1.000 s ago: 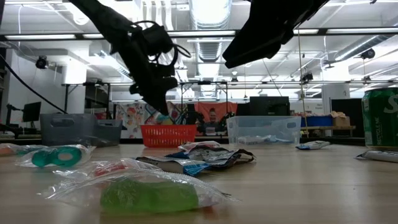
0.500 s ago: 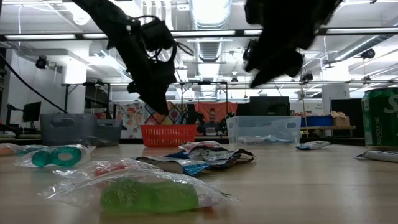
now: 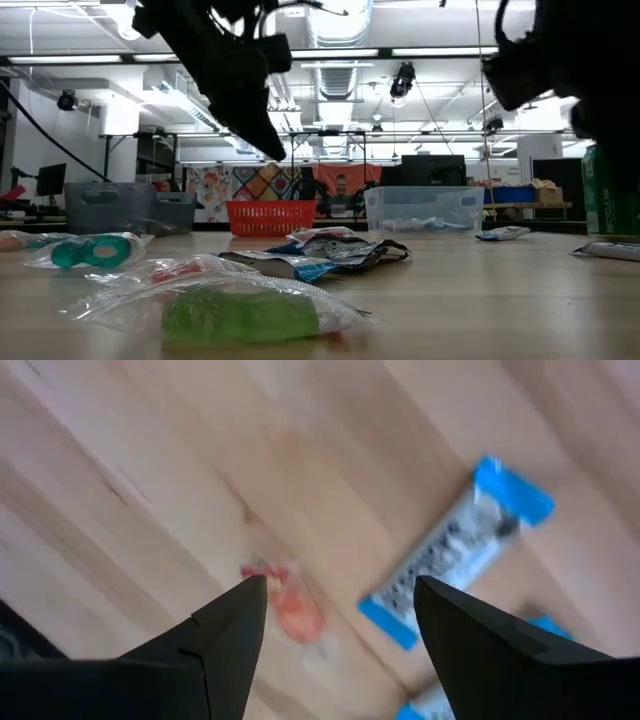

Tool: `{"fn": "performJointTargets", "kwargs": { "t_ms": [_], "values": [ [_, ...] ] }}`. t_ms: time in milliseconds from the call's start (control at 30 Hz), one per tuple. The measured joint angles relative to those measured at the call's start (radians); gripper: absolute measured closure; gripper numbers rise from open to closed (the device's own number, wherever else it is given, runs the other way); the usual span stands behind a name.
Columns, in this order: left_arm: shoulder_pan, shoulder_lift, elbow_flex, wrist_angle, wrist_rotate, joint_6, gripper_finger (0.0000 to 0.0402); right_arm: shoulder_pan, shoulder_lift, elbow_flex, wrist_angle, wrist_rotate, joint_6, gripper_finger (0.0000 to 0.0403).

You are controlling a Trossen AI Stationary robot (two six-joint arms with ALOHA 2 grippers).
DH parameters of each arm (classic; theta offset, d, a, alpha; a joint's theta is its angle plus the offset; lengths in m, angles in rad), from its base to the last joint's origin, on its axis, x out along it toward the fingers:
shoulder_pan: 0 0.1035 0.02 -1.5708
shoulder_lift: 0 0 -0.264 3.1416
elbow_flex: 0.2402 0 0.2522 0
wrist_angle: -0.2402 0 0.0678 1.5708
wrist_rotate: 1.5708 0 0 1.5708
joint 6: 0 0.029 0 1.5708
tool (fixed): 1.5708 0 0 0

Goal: Sort candy
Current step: Put the brown chocolate into the black bin

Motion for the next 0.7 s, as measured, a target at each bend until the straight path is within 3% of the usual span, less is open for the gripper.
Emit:
{"fn": "performJointTargets", "kwargs": {
  "t_ms": [267, 433, 700],
  "values": [
    [-0.069, 0.0, 0.0, 0.058, -0.004, -0.019, 0.0302, 0.065, 0.0, 0.0, -0.018, -0.057, 0.114, 0.0158],
    [-0.068, 0.0, 0.0, 0.085, -0.066, -0.039, 0.0302, 0.107, 0.0, 0.0, -0.018, -0.058, 0.178, 0.0158],
    [-0.068, 0.001, -0.076, 0.306, -0.081, -0.003, 0.0296, 0.135, 0.0, 0.0, -0.016, 0.055, 0.201, 0.0158]
  ]
}}
